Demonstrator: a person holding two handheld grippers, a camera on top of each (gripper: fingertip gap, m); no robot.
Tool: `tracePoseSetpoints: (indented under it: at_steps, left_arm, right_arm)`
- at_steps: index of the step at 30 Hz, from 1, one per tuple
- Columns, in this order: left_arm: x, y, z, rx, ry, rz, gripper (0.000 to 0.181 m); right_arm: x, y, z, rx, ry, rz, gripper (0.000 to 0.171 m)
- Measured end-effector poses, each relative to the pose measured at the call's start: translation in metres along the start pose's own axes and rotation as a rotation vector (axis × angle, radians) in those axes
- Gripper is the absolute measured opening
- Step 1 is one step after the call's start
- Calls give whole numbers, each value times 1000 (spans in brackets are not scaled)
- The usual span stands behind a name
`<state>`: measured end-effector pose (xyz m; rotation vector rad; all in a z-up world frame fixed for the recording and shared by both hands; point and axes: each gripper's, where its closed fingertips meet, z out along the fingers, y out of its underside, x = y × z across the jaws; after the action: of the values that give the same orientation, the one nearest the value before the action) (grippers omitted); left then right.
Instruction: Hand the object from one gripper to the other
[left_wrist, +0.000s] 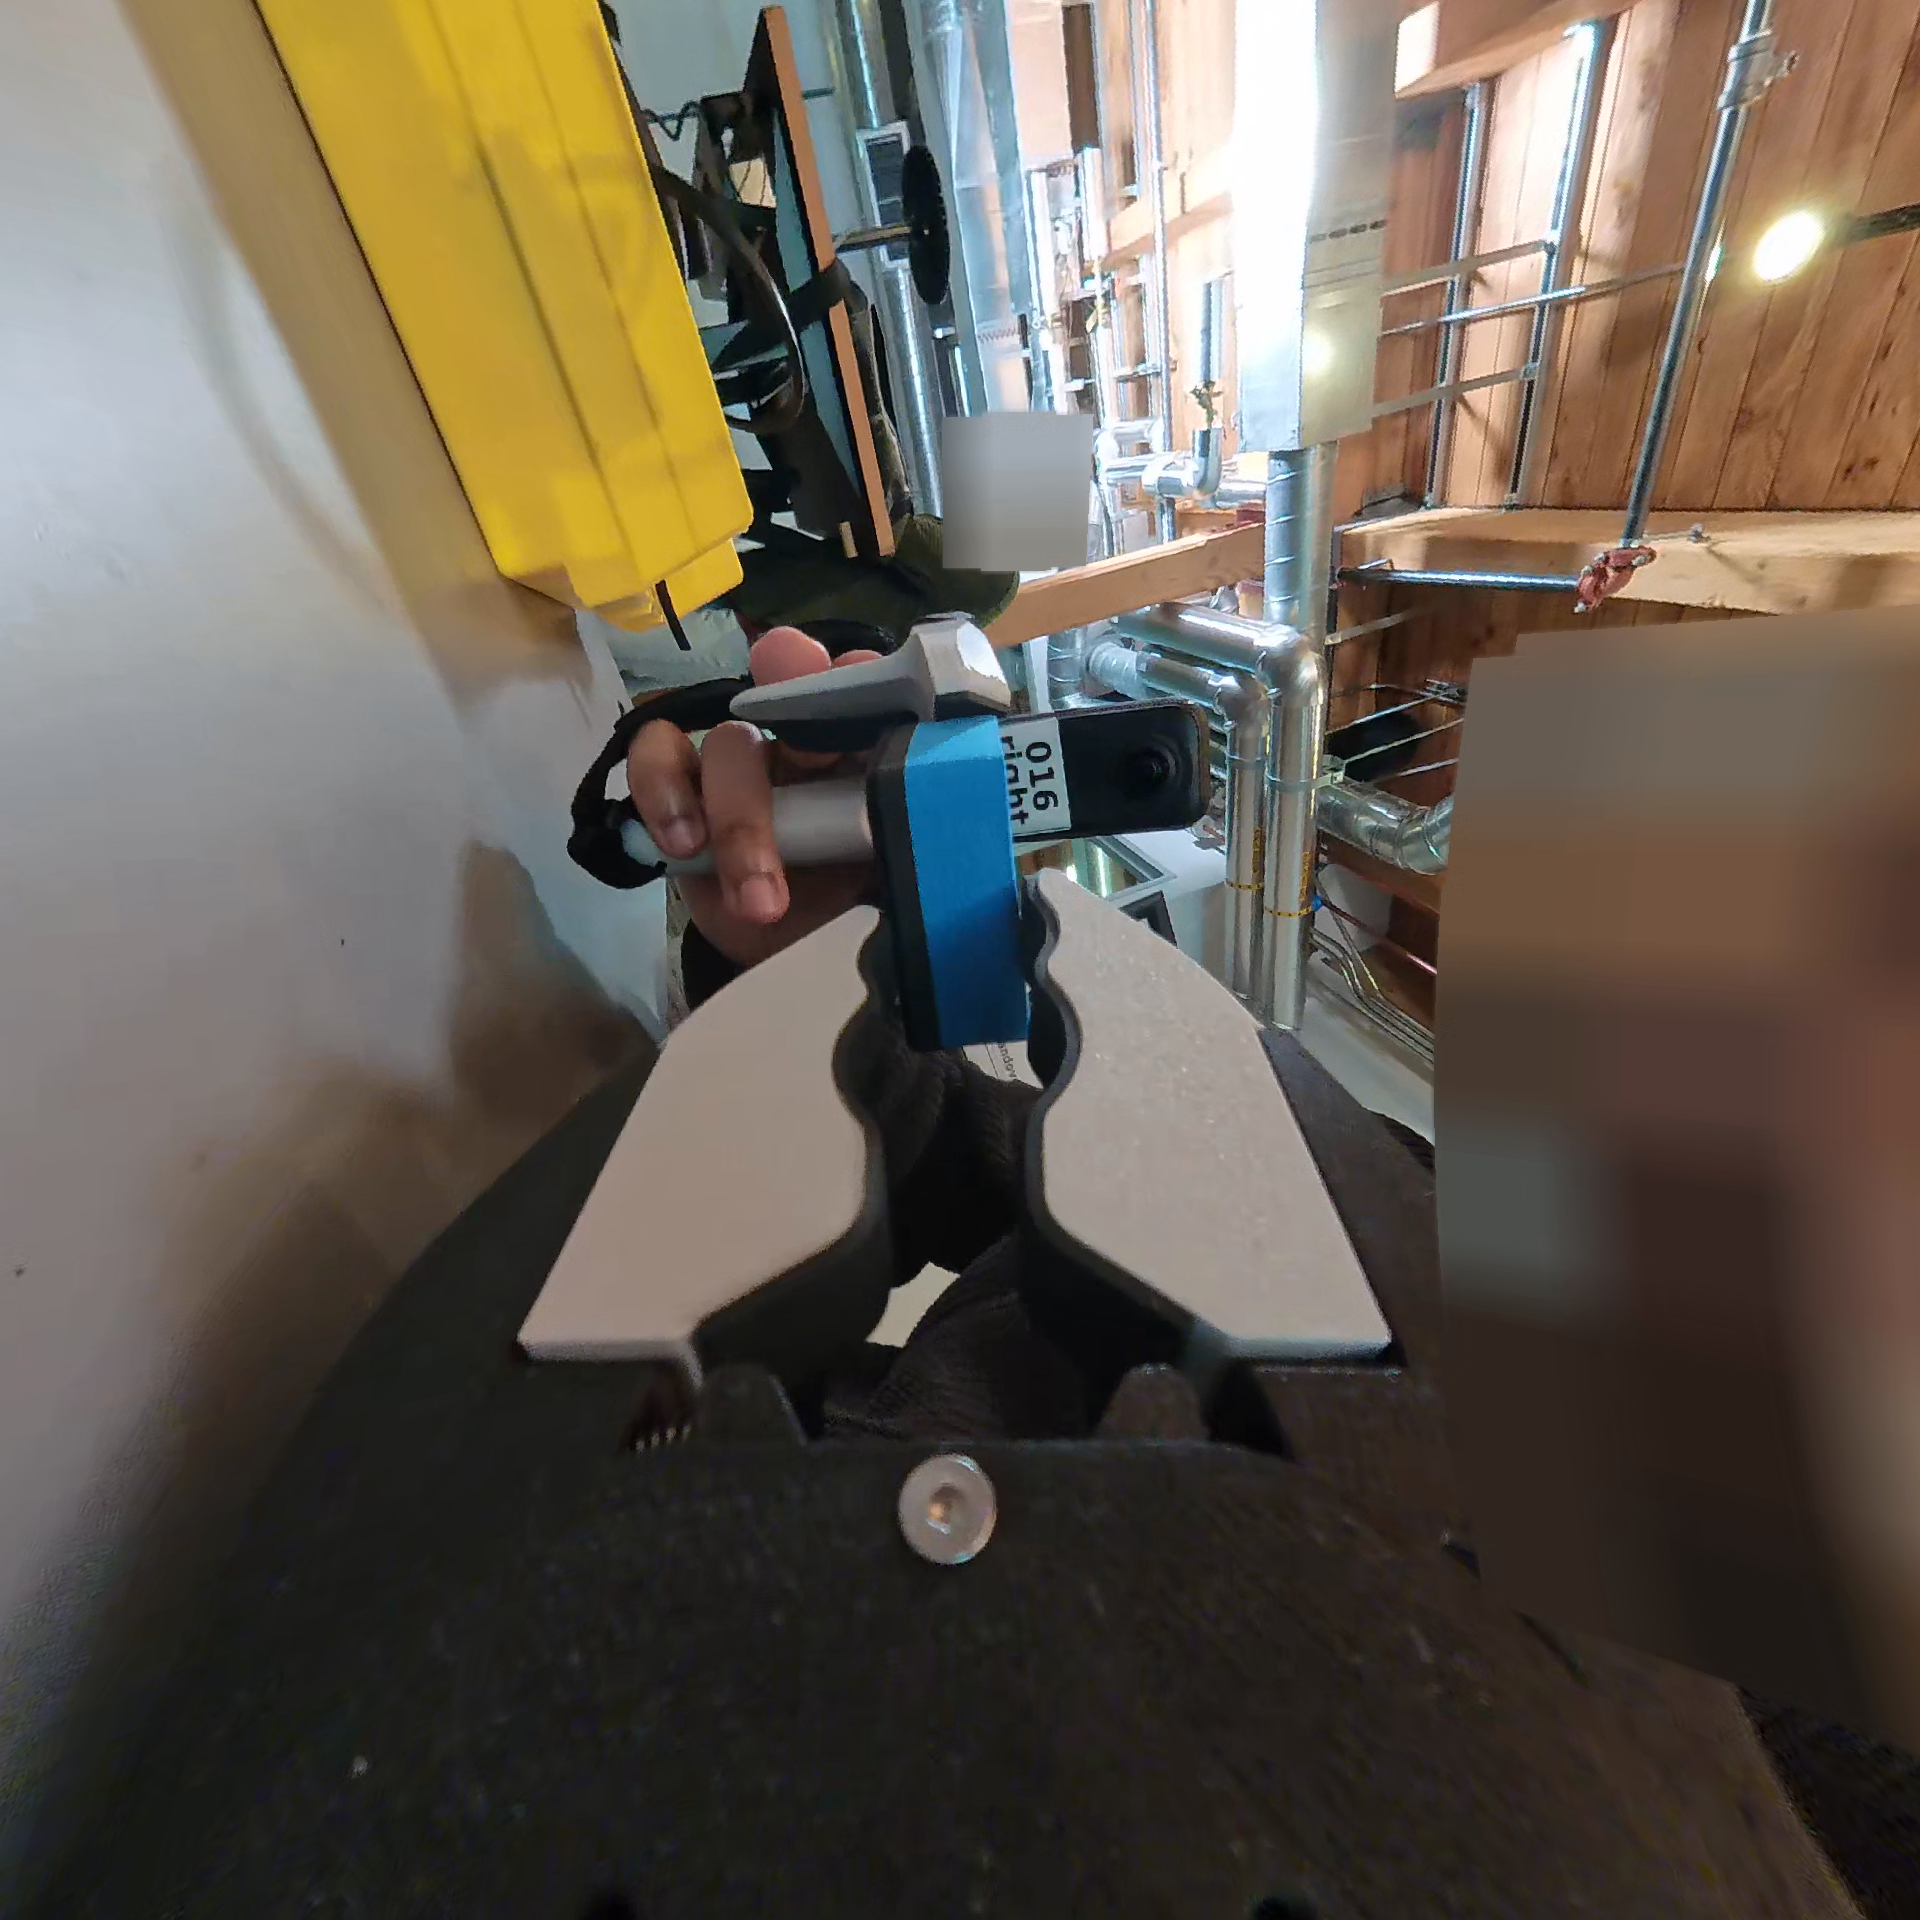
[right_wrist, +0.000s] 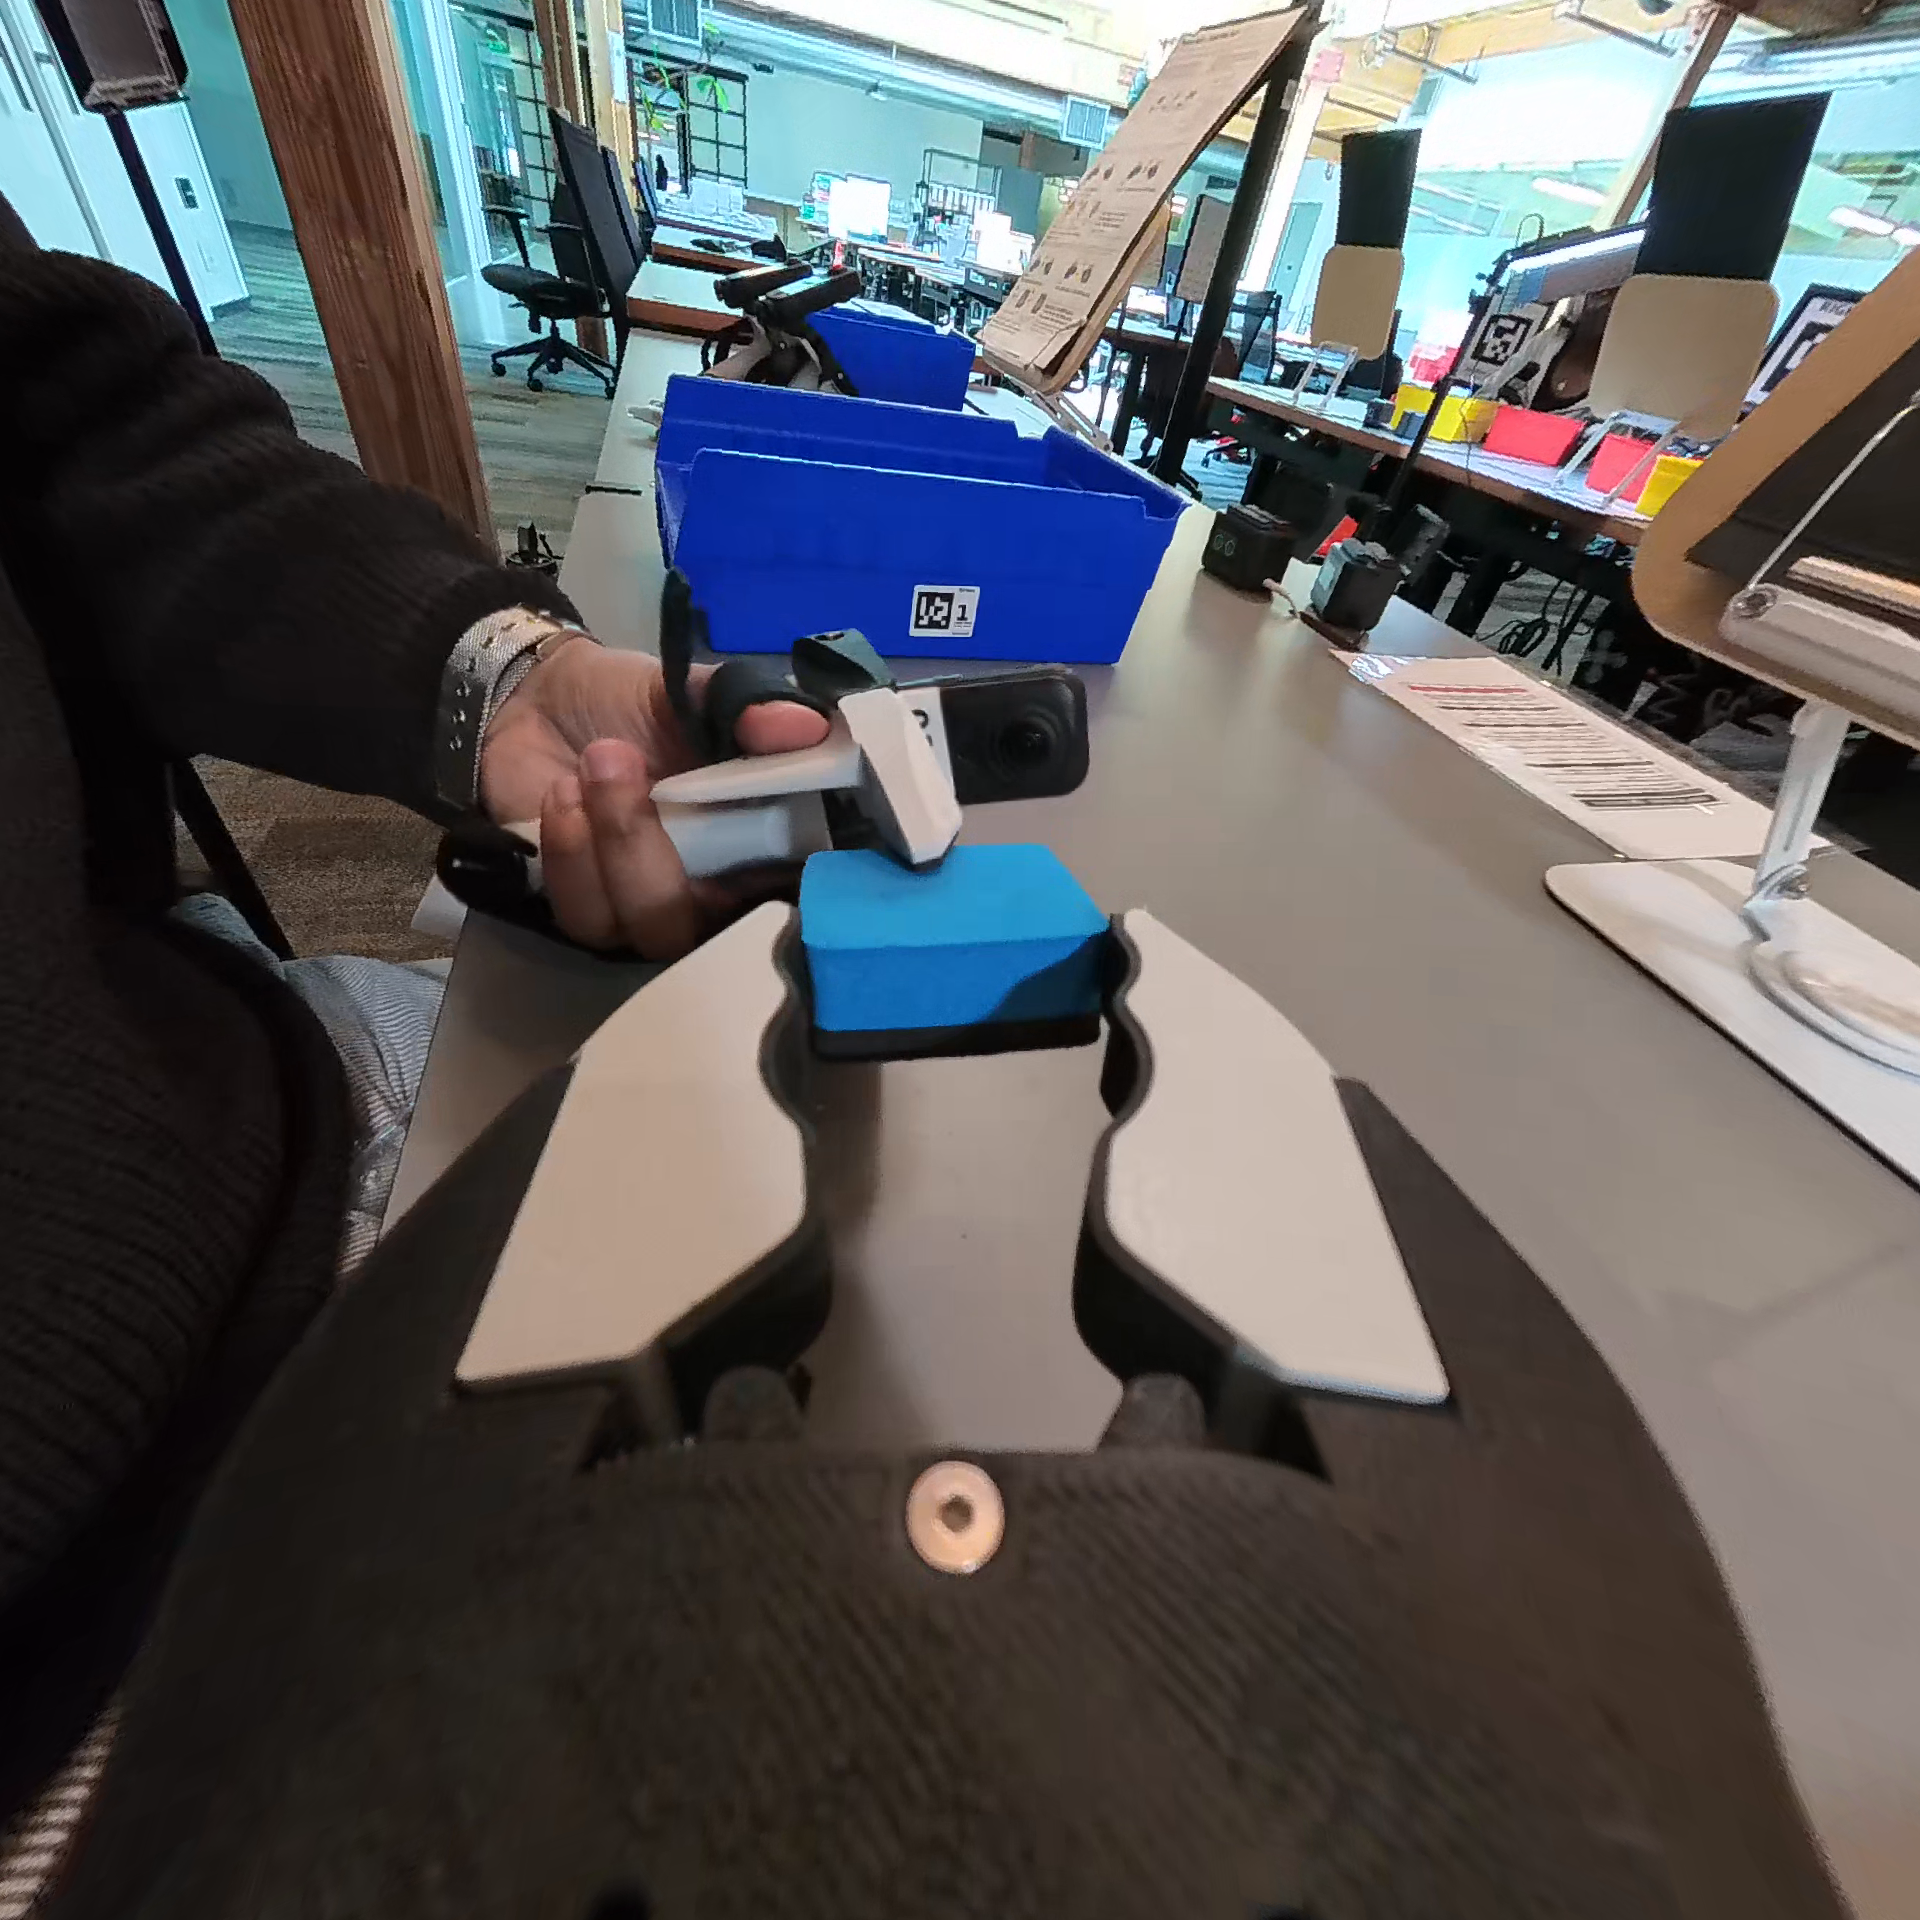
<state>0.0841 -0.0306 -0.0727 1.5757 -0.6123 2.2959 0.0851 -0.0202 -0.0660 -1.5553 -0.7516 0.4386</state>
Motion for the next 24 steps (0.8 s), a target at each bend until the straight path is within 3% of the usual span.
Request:
tracePoseSetpoints:
  at_steps: [3, 10, 15, 19, 24]
  left_arm:
    - [0, -4, 1, 31, -12, 44, 29]
    - [3, -17, -2, 104, -101, 216, 62]
    - [4, -15, 2, 61, -248, 521, 79]
    - [-4, -18, 3, 42, -419, 777, 113]
    - [-3, -16, 5, -3, -567, 1150, 121]
  right_arm:
    - [1, -2, -1, 8, 5, 21, 55]
    - [14, -9, -9, 76, 26, 170, 55]
    - [21, -15, -16, 154, -21, 413, 55]
    - [28, -18, -22, 216, -67, 605, 55]
    - [21, -13, -19, 213, -195, 809, 55]
